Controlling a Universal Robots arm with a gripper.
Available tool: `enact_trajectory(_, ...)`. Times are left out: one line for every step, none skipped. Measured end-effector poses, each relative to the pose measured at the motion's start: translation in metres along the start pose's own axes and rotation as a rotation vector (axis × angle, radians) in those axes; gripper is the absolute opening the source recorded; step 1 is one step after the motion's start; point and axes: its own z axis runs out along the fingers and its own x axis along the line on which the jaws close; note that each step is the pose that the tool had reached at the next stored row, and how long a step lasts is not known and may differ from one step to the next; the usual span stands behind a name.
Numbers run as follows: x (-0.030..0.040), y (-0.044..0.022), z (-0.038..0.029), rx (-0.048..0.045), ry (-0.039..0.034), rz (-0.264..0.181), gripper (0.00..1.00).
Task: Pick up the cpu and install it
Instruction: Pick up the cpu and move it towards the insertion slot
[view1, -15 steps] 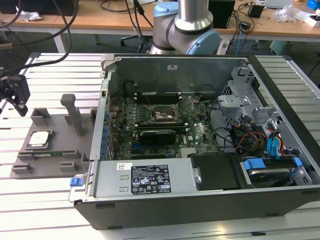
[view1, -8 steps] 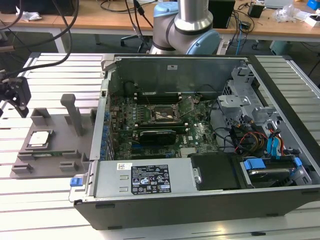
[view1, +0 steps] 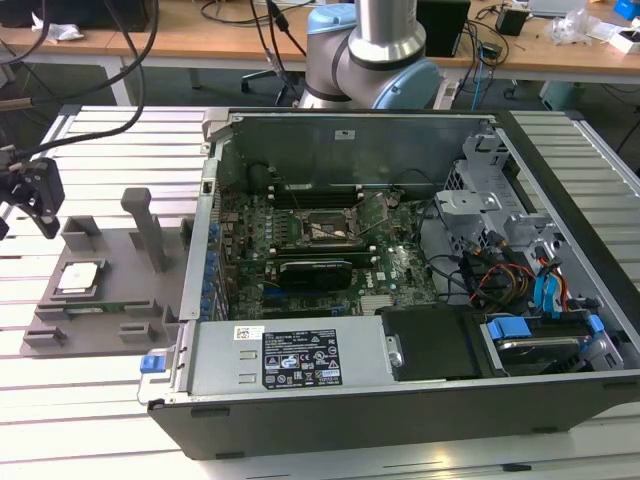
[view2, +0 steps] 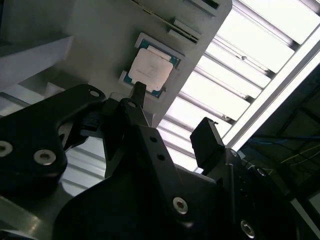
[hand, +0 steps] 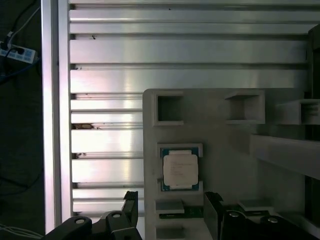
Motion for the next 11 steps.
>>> enact_trajectory(0.0000, 0.0000, 0.0013, 0.0000, 0.0000, 0.000, 0.63)
enact_trajectory(0.0000, 0.0000, 0.0019, 0.0000, 0.0000, 0.000, 0.63)
enact_trajectory(0.0000, 0.0000, 0.0030, 0.0000, 0.0000, 0.000, 0.63)
enact_trajectory(0.0000, 0.0001, 0.0040, 0.0000, -0.0001, 0.000, 0.63)
enact_trajectory(0.0001, 0.0001, 0.0047, 0.0000, 0.0000, 0.000, 0.63)
enact_trajectory(0.0000, 0.0001, 0.0054, 0.0000, 0.0000, 0.000, 0.63)
enact_trajectory(0.0000, 0.0001, 0.0065, 0.0000, 0.0000, 0.000, 0.63)
enact_trajectory(0.0000, 0.0001, 0.0077, 0.0000, 0.0000, 0.000, 0.63)
enact_trajectory(0.0000, 0.0001, 0.0092, 0.0000, 0.0000, 0.000, 0.63)
enact_trajectory(0.0000, 0.0001, 0.0102, 0.0000, 0.0000, 0.000, 0.63)
enact_trajectory(0.0000, 0.0002, 0.0110, 0.0000, 0.0000, 0.000, 0.63)
